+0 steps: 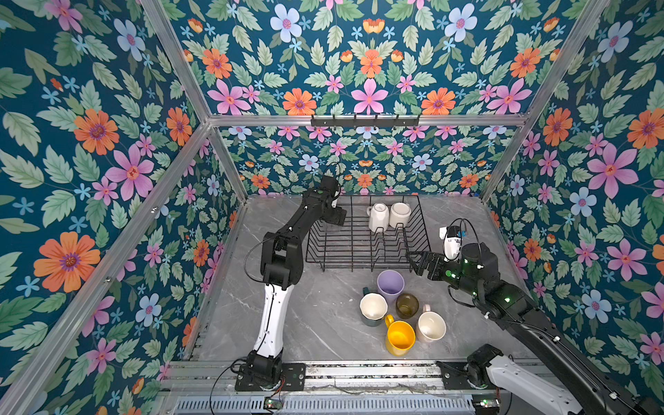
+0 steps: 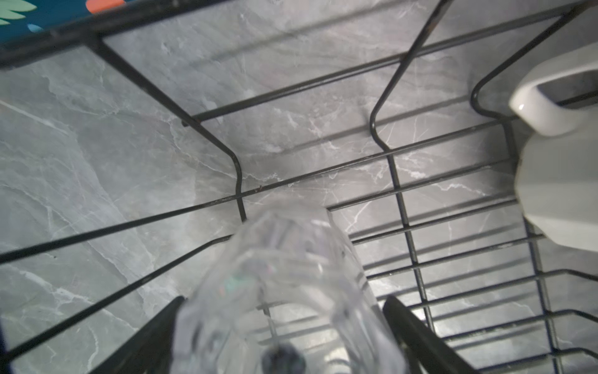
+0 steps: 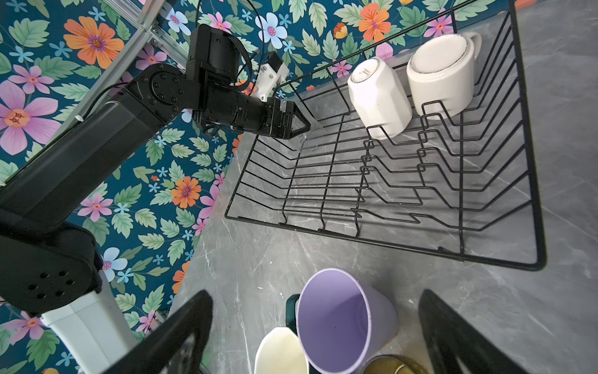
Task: Load cups into a dish rack
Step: Place the cup upside down at the dish rack, then pick up the cup from the center of the table.
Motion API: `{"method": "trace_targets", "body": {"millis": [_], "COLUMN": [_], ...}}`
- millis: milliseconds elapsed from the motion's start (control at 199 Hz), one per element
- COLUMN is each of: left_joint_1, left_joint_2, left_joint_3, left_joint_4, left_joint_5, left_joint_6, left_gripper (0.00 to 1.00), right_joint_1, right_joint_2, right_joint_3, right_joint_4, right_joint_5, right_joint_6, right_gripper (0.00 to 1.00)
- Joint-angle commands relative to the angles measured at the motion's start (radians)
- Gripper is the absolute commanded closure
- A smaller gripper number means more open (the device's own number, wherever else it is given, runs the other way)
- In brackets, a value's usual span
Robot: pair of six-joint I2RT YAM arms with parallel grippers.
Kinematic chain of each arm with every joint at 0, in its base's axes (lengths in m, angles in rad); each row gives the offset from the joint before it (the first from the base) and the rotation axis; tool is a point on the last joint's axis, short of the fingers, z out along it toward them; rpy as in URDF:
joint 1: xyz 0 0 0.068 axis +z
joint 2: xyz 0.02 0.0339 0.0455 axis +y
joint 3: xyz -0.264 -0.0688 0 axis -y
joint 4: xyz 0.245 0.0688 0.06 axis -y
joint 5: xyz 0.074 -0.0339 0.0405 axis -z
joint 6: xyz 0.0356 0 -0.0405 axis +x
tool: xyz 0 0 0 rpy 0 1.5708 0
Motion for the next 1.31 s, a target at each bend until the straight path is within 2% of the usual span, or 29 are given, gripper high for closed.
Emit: {"method": "trace_targets", "body": {"millis": [0, 221, 443, 664, 805, 906, 1057, 1304], "left_joint_1": [0.003, 0.003, 0.002, 0.003, 0.002, 0.002, 0.003, 0.004], "left_joint_2": [-0.012, -0.081, -0.265, -0.531, -0.709, -0.822, -0.96, -1.072], "left_joint_3": [-0.002, -0.067, -0.222, -0.47, -0.661, -0.79, -0.956, -1.069], "left_joint_4": [0.021, 0.086, 0.25, 0.506, 0.7, 0.817, 0.955, 1.03], "left_joint_5": [-0.024, -0.017, -0.014, -0.023, -0.034, -0.037, -0.042, -0.051], "left_joint_6": [0.013, 0.004, -0.019, -0.047, -0.071, -0.087, -0.129, -0.15], "left_gripper": [0.03, 0.0, 0.0, 0.0, 0.0, 0.0, 0.0, 0.0], "right_joint_1": [0.0, 0.0, 0.006, 0.092, 0.117, 0.127, 0.132, 0.151], "right_joint_2": [0.0, 0.017, 0.118, 0.24, 0.318, 0.351, 0.387, 0.457], "right_joint_3": [0.002, 0.024, 0.102, 0.182, 0.209, 0.211, 0.202, 0.2], "right_joint_4": [0.026, -0.031, -0.178, -0.291, -0.327, -0.333, -0.33, -0.322], "right_joint_5": [0.007, 0.04, 0.053, 0.135, 0.129, 0.132, 0.138, 0.157], "right_joint_6": [0.004, -0.013, -0.058, -0.107, -0.115, -0.117, -0.113, -0.105], "right_gripper": [0.02, 0.04, 0.11, 0.19, 0.3, 0.33, 0.46, 0.53]}}
